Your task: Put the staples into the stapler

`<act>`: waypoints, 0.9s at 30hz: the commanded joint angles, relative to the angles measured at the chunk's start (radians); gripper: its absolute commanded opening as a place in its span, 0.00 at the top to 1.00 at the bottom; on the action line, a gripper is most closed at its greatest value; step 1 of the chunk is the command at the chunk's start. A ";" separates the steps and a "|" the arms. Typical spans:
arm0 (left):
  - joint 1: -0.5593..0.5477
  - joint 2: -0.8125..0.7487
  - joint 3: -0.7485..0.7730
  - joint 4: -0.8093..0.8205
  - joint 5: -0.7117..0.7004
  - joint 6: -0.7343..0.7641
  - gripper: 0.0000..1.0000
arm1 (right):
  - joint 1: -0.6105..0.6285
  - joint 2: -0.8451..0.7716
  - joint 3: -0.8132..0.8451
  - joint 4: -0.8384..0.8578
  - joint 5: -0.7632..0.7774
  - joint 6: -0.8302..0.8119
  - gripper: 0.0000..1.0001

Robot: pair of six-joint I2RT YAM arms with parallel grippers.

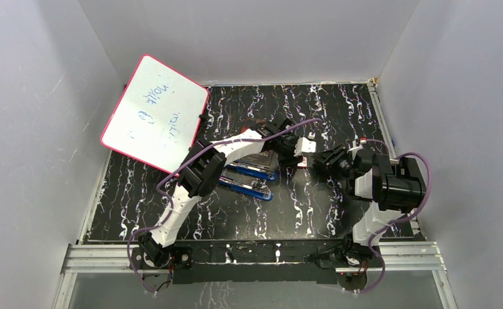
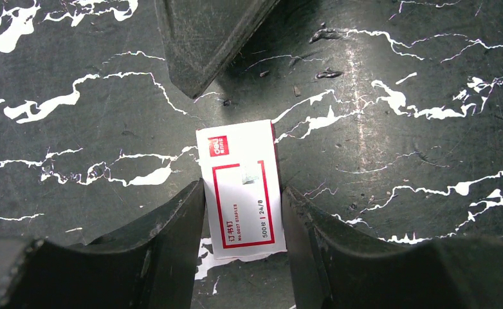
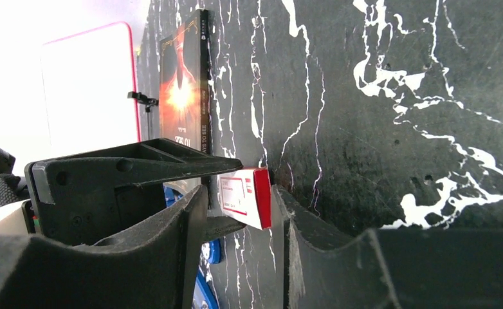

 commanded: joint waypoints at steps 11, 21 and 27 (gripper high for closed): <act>0.001 0.036 0.021 -0.041 0.020 0.003 0.55 | -0.005 0.131 0.006 0.196 -0.088 0.067 0.54; 0.000 0.040 0.027 -0.041 0.027 0.001 0.55 | -0.004 0.222 0.017 0.304 -0.132 0.109 0.55; -0.001 0.043 0.027 -0.040 0.028 0.001 0.55 | -0.005 0.270 0.020 0.389 -0.148 0.152 0.56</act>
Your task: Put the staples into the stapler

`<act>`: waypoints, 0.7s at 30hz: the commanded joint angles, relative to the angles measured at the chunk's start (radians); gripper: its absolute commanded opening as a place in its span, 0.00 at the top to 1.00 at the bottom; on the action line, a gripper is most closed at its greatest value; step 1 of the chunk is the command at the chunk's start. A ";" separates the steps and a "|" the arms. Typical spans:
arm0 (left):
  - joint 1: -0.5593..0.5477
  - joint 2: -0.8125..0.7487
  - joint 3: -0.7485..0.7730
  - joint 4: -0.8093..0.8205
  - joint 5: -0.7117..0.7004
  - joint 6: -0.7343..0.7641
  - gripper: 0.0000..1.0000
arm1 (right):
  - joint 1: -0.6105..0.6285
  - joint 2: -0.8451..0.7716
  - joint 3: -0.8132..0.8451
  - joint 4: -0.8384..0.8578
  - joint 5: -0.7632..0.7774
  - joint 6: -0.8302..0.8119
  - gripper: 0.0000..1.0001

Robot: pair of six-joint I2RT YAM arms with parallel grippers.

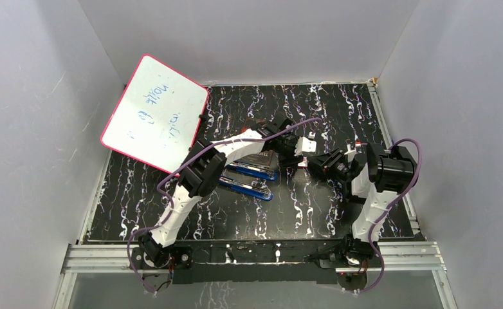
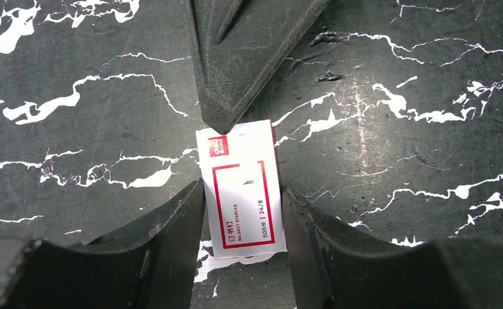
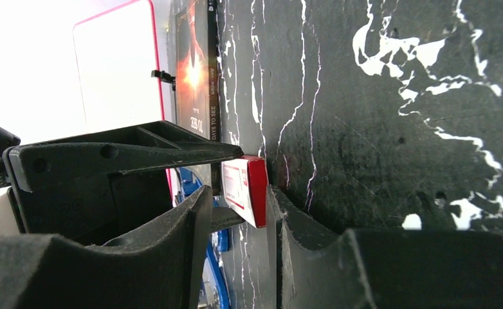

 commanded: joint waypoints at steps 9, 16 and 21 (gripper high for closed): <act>-0.001 0.040 0.017 -0.040 0.023 0.014 0.55 | -0.003 0.097 0.021 0.220 -0.057 0.096 0.58; -0.005 0.050 0.027 -0.039 0.027 0.012 0.55 | -0.002 0.107 0.024 0.227 -0.071 0.099 0.58; -0.009 0.058 0.038 -0.039 0.027 0.008 0.54 | 0.000 0.108 0.025 0.228 -0.081 0.100 0.58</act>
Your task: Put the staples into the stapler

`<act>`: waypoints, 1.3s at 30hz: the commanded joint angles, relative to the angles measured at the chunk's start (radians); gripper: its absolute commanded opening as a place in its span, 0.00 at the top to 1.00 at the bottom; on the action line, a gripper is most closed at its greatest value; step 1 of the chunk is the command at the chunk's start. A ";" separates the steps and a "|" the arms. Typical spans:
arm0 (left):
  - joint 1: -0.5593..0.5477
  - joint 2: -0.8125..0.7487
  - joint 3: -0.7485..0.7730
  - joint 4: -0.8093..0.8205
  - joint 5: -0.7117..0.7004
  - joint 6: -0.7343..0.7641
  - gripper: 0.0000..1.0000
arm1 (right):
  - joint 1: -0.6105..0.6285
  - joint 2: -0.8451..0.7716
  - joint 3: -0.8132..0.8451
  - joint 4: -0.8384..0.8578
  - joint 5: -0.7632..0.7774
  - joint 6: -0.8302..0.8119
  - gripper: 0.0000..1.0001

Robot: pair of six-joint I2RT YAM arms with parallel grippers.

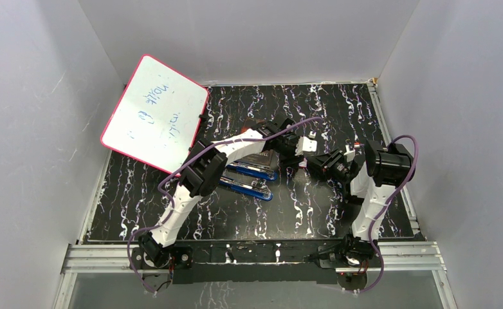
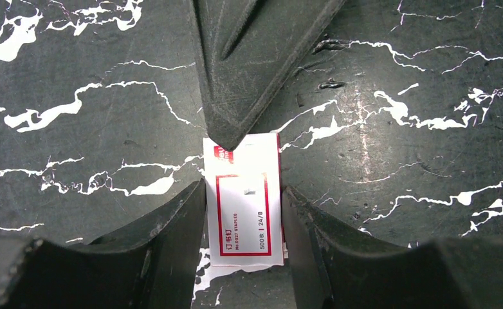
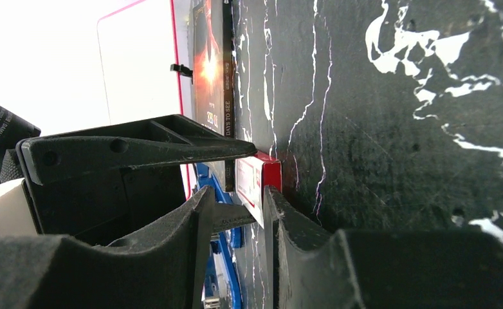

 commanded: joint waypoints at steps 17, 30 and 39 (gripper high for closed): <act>-0.020 0.069 0.062 -0.038 0.024 -0.014 0.68 | 0.062 -0.035 0.039 -0.059 0.018 -0.057 0.59; -0.036 0.084 0.100 -0.030 0.048 -0.039 0.72 | 0.113 -0.030 0.071 -0.088 0.046 -0.063 0.60; -0.043 0.076 0.111 -0.036 0.035 -0.043 0.65 | 0.113 -0.047 0.055 -0.093 0.061 -0.066 0.62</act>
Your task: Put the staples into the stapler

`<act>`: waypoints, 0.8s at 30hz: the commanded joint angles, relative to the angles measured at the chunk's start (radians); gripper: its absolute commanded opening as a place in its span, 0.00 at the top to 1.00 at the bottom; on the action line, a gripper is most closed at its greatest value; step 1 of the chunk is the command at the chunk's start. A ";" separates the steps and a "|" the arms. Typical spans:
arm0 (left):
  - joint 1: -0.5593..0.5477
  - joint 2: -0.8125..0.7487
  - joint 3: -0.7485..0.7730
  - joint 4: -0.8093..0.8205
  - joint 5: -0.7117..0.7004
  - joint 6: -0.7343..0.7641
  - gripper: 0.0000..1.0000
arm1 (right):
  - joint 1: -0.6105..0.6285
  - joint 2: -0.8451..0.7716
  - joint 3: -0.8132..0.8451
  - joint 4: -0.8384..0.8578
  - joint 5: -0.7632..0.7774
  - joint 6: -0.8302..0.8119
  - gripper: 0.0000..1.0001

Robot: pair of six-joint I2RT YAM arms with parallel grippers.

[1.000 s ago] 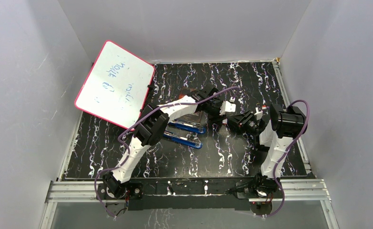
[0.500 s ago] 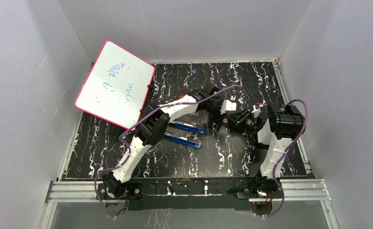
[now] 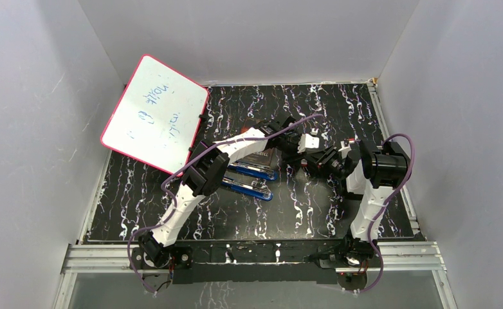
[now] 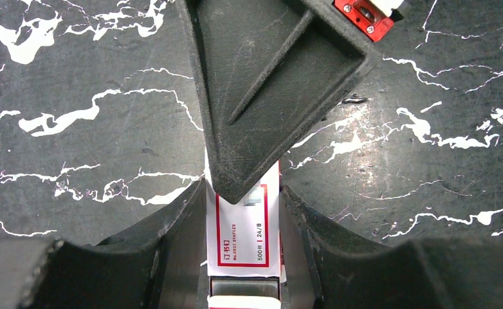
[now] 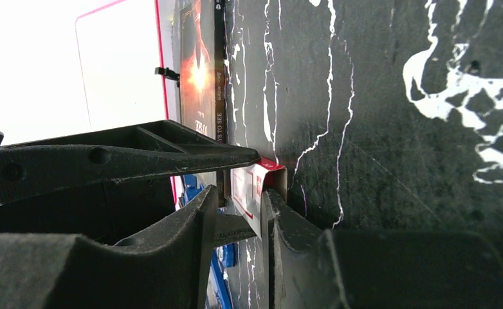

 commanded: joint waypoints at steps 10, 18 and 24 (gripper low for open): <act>-0.025 -0.025 0.094 -0.065 0.058 -0.020 0.41 | 0.030 -0.066 -0.019 -0.066 0.027 -0.065 0.65; -0.003 -0.088 0.100 -0.077 0.114 -0.044 0.29 | 0.016 -0.073 -0.027 -0.094 0.029 -0.082 0.66; 0.037 -0.194 -0.002 -0.056 0.148 -0.050 0.27 | 0.012 -0.076 -0.023 -0.108 0.030 -0.093 0.66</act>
